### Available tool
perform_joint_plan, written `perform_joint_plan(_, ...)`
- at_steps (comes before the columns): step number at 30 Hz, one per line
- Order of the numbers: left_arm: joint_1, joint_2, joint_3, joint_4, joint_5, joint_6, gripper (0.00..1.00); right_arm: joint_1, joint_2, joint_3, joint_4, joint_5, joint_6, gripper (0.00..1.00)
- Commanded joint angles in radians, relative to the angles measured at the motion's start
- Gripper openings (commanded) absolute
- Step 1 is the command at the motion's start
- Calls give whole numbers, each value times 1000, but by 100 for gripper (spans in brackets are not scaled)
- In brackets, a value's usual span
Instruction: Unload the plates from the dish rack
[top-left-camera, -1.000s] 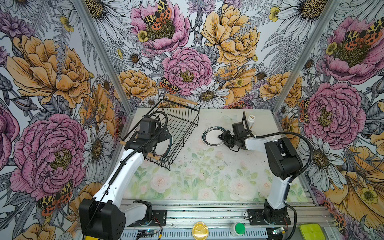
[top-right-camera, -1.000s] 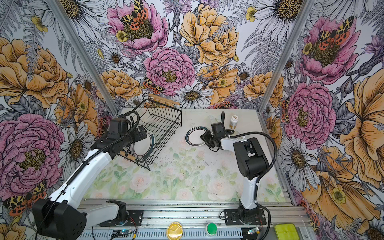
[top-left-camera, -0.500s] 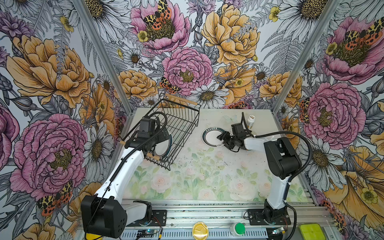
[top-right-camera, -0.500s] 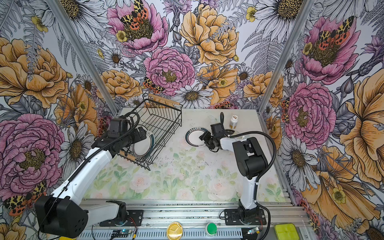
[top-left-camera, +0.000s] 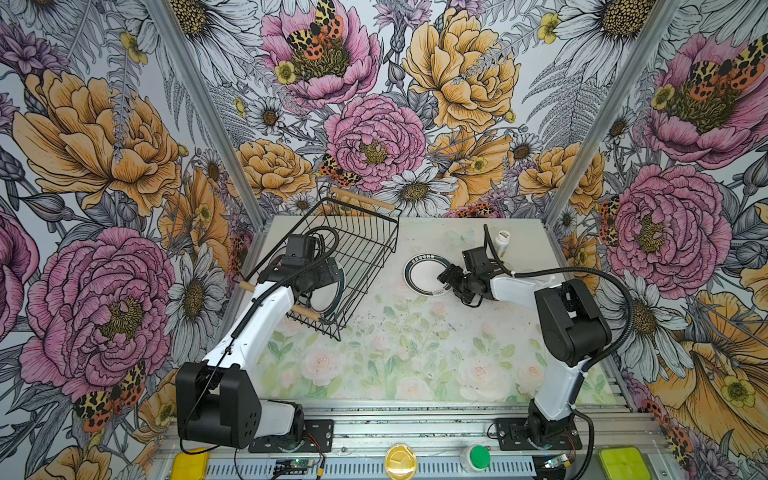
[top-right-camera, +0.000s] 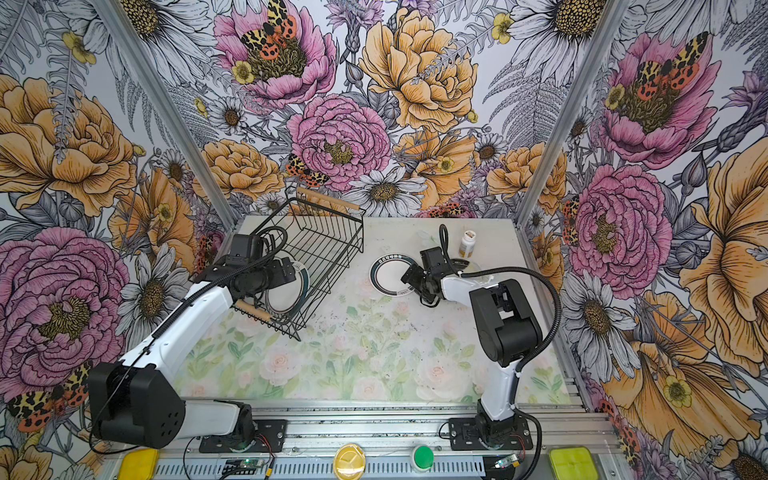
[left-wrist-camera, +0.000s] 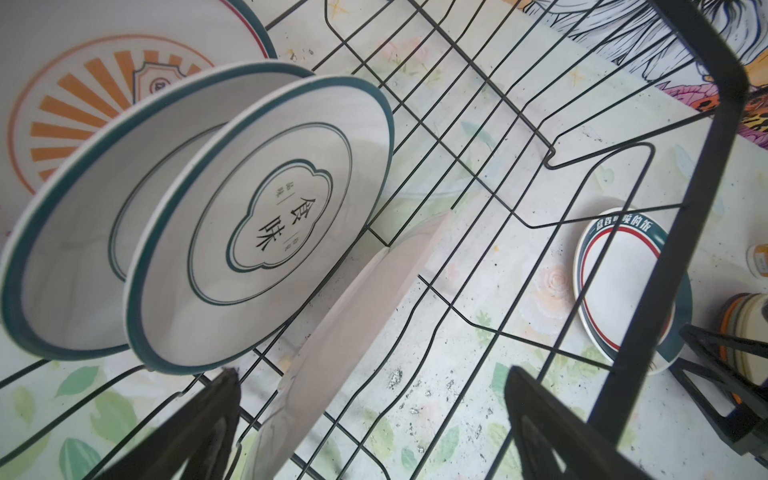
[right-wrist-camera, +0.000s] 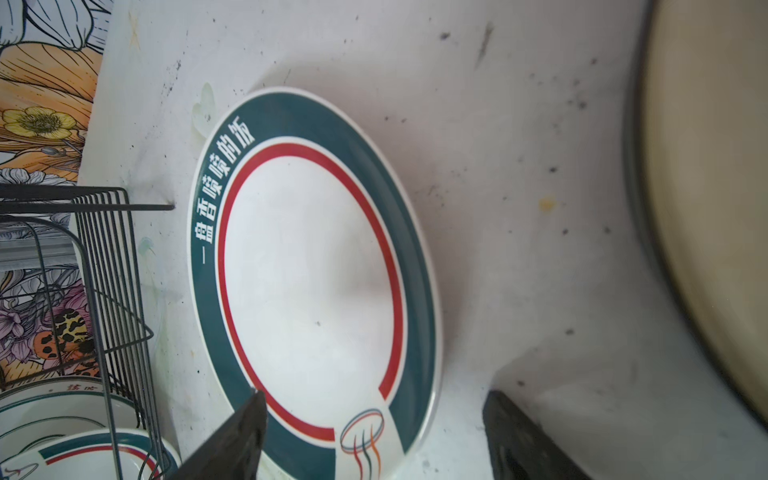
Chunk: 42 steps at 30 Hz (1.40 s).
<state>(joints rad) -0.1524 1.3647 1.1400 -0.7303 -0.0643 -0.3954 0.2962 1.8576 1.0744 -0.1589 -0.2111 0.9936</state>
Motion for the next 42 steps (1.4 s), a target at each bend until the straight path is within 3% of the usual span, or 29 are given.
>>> perform_joint_plan(1, 8, 24, 49, -33, -16, 35, 98, 8, -22, -54, -99, 50, -16, 86)
perform_joint_plan(7, 8, 84, 99, -102, -29, 65, 95, 8, -46, -76, -99, 57, -30, 93)
perform_joint_plan(8, 8, 95, 110, -116, -33, 70, 94, 8, -47, -77, -99, 57, -33, 99)
perform_joint_plan(14, 4, 157, 177, -207, -40, 118, 89, 8, -68, -85, -99, 55, -53, 99)
perform_joint_plan(24, 4, 224, 276, -347, -74, 175, 71, 8, -89, -80, -99, 26, -109, 99)
perform_joint_plan(42, 32, 318, 332, -366, -72, 263, 37, -10, -128, -90, -96, -14, -157, 99)
